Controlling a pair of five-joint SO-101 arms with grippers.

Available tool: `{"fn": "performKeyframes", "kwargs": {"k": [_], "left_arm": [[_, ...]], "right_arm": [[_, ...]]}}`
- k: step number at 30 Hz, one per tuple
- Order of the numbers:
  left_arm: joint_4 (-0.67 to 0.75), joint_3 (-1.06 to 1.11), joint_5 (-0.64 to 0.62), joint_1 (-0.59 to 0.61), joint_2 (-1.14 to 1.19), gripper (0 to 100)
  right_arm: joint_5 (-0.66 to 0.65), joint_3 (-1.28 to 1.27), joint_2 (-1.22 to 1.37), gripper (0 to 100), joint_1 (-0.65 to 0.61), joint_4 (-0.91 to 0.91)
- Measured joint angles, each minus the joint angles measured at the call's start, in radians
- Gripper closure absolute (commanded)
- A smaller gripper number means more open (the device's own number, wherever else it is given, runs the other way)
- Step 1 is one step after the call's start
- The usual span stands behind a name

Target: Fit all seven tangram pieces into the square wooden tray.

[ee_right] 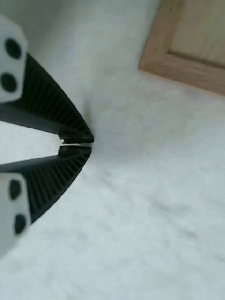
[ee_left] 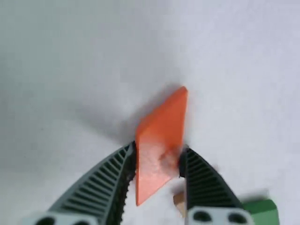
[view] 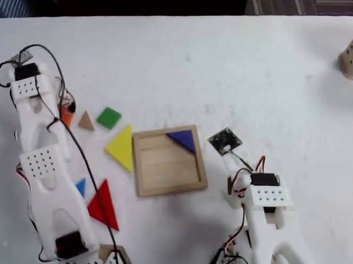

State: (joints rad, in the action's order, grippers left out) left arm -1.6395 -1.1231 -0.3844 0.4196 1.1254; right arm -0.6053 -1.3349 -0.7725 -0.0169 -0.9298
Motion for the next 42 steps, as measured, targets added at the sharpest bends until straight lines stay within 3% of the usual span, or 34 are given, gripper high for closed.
{"fn": "performKeyframes", "kwargs": {"k": [3,9,24,33,42], "left_arm": [[-0.118,-0.1,0.002,0.002,0.005,98],[-0.144,-0.107,0.068,-0.018,-0.028,98],[-0.143,0.562,0.075,-0.302,-0.565,98],[0.018,0.842,0.075,-0.528,-0.701,98],[0.358,1.249,0.121,-0.75,-0.816,98]], "right_arm": [[0.0,0.0,0.0,98.1,0.0,0.0],[0.0,0.0,0.0,98.1,0.0,0.0],[0.0,0.0,0.0,98.1,0.0,0.0],[0.0,0.0,0.0,98.1,0.0,0.0],[0.0,0.0,0.0,98.1,0.0,0.0]]}}
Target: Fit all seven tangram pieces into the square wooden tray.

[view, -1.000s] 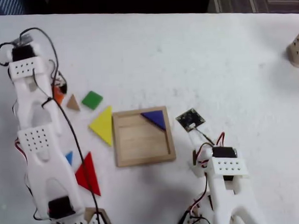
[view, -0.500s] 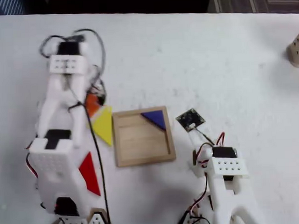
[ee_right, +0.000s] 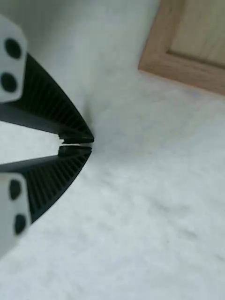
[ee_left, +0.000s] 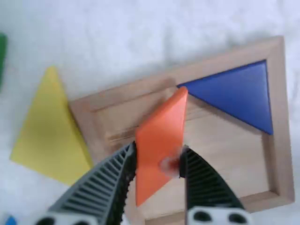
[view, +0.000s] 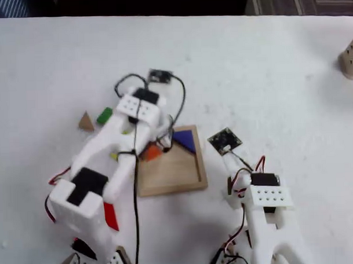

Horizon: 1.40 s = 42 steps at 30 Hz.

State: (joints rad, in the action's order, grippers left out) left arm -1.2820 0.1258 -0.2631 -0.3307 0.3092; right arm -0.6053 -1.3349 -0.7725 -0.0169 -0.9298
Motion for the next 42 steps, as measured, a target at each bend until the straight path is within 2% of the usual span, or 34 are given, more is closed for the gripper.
{"fn": "performKeyframes", "kwargs": {"k": [4,7,17,23,34,39,42], "left_arm": [[0.098,0.12,0.163,-0.051,-0.043,98],[0.135,0.187,0.235,-0.092,-0.078,98],[0.245,0.364,0.255,-0.17,-0.222,97],[0.25,0.371,0.255,-0.189,-0.23,86],[0.239,0.371,0.255,-0.189,-0.244,92],[0.169,0.373,0.255,-0.189,-0.364,92],[0.18,0.434,0.255,-0.195,-0.466,92]], "right_arm": [[0.0,0.0,0.0,98.1,0.0,0.0],[0.0,0.0,0.0,98.1,0.0,0.0],[0.0,0.0,0.0,98.1,0.0,0.0],[0.0,0.0,0.0,98.1,0.0,0.0],[0.0,0.0,0.0,98.1,0.0,0.0],[0.0,0.0,0.0,98.1,0.0,0.0],[0.0,0.0,0.0,98.1,0.0,0.0]]}}
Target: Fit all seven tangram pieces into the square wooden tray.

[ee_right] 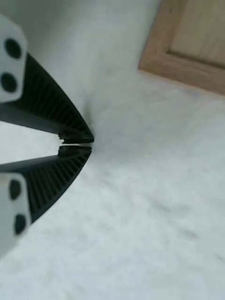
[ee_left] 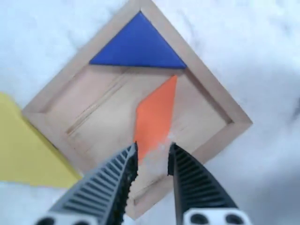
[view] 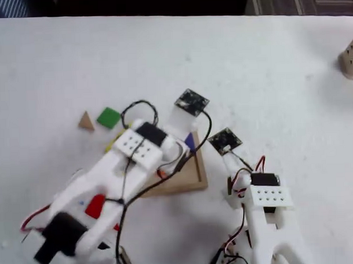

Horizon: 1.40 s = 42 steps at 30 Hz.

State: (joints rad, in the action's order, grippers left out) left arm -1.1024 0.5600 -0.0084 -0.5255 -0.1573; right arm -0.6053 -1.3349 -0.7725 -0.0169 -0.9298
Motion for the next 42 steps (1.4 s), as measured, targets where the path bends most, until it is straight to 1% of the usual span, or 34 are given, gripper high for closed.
{"fn": "performKeyframes", "kwargs": {"k": [4,7,11,15,20,27,32,42], "left_arm": [[0.1,0.143,0.0,-0.034,-0.121,92],[0.161,0.221,0.0,-0.087,-0.161,92],[0.18,0.227,0.0,-0.143,-0.133,92],[0.18,0.187,0.0,-0.143,-0.012,92],[0.15,0.083,-0.002,-0.104,0.127,92],[0.129,0.037,0.0,-0.029,0.143,92],[0.158,0.037,0.0,0.064,0.147,92],[0.147,0.035,0.0,0.072,0.13,92]], "right_arm": [[0.0,0.0,0.0,98.1,0.0,0.0],[0.0,0.0,0.0,98.1,0.0,0.0],[0.0,0.0,0.0,98.1,0.0,0.0],[0.0,0.0,0.0,98.1,0.0,0.0],[0.0,0.0,0.0,98.1,0.0,0.0],[0.0,0.0,0.0,98.1,0.0,0.0],[0.0,0.0,0.0,98.1,0.0,0.0],[0.0,0.0,0.0,98.1,0.0,0.0]]}}
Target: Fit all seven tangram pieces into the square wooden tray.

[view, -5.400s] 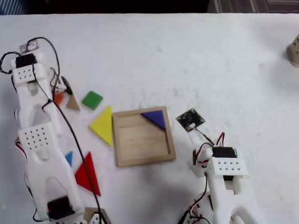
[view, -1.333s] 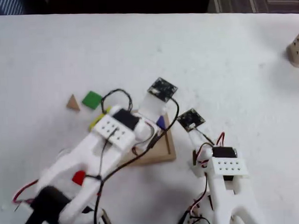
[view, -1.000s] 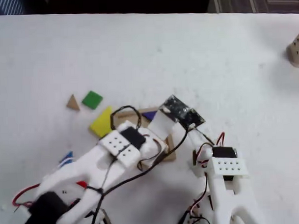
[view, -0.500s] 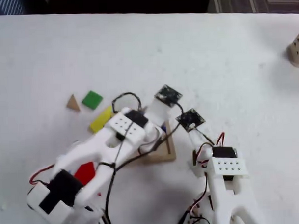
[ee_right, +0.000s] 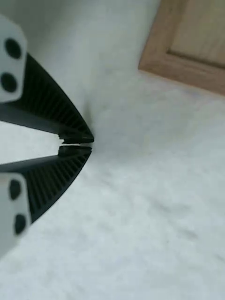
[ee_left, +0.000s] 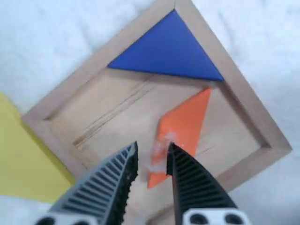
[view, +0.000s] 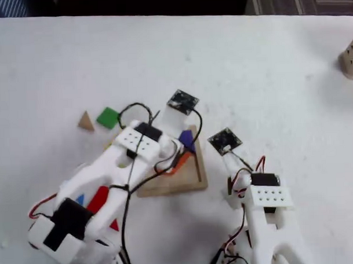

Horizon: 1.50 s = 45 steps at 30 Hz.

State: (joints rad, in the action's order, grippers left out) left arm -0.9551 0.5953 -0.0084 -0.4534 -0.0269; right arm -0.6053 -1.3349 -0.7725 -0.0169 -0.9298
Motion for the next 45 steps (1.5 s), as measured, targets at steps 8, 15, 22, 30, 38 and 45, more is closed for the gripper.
{"fn": "performKeyframes", "kwargs": {"k": [8,15,22,30,38,45], "left_arm": [[-0.031,0.117,-0.092,-0.137,-0.232,92],[0.058,0.126,-0.1,-0.172,-0.087,93],[0.063,0.012,-0.103,-0.126,0.094,98],[0.06,-0.017,-0.103,-0.038,0.12,98],[0.083,-0.017,-0.101,-0.017,0.12,98],[0.127,-0.017,-0.11,0.057,0.121,98]], "right_arm": [[0.0,0.0,0.0,98.1,0.0,0.0],[0.0,0.0,0.0,98.1,0.0,0.0],[0.0,0.0,0.0,98.1,0.0,0.0],[0.0,0.0,0.0,98.1,0.0,0.0],[0.0,0.0,0.0,98.1,0.0,0.0],[0.0,0.0,0.0,98.1,0.0,0.0]]}}
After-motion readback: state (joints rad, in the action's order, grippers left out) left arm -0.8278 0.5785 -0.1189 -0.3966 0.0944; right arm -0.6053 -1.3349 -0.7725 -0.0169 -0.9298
